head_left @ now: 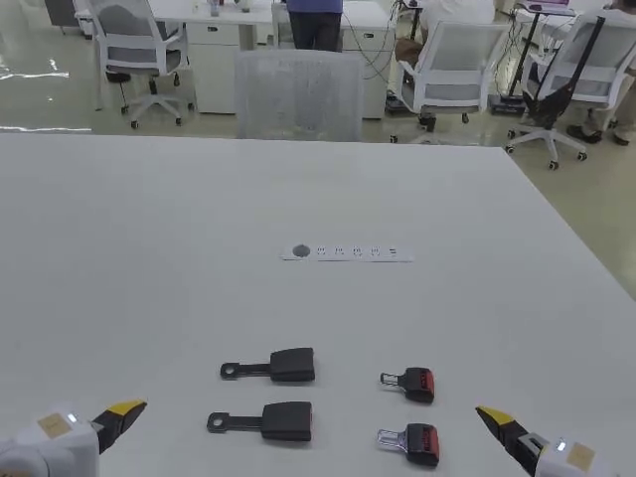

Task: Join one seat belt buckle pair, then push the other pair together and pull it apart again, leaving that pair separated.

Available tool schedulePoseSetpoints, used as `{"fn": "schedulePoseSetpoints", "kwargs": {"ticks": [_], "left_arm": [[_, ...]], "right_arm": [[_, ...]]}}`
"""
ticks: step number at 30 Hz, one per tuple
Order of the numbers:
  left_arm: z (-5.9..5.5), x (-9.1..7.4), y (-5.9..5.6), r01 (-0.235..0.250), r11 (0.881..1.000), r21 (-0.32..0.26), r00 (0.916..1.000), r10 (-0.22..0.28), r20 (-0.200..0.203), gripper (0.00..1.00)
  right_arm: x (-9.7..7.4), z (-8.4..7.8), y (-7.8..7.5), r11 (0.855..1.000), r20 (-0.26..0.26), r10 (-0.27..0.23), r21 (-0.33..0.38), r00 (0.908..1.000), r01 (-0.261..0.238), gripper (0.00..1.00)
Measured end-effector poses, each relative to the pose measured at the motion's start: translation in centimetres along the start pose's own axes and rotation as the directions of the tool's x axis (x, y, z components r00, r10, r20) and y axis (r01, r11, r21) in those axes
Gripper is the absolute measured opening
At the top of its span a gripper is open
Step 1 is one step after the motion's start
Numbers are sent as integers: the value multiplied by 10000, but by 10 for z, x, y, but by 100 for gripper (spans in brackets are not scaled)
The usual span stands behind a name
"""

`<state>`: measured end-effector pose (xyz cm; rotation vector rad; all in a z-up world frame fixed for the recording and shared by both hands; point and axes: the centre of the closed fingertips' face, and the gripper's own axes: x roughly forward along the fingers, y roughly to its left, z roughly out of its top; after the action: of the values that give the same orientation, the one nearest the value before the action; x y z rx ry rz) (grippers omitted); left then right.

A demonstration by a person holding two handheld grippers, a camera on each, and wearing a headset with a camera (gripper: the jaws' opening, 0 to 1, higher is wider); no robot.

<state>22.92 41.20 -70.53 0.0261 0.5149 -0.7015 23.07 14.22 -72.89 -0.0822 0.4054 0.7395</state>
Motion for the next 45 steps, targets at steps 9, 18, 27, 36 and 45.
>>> {"fn": "schedulePoseSetpoints", "kwargs": {"ticks": [9, 18, 27, 36, 45], "left_arm": [[1, 0, -6, 94, 9999, 107, 9999, -93, -50, 100], [-2, 4, -8, 189, 9997, 143, 9997, -187, -126, 100], [-3, 5, -12, 260, 9997, 43, 9996, -260, -141, 100], [-6, 6, -13, 277, 9996, -13, 9994, -277, -200, 100], [-6, 8, -12, 307, 9995, -21, 9993, -307, -230, 100]], "right_arm": [[-2, -1, 3, 10000, -42, 2, -43, 10000, -3, 100], [-5, -5, 4, 9999, -49, -86, 64, 10000, 86, 100], [-6, -10, 4, 9998, -161, -145, 139, 9998, 147, 100], [-7, -10, 5, 9995, -162, -221, 239, 9996, 225, 100], [-5, -13, 11, 9991, -191, -155, 393, 9997, 163, 99]]}}
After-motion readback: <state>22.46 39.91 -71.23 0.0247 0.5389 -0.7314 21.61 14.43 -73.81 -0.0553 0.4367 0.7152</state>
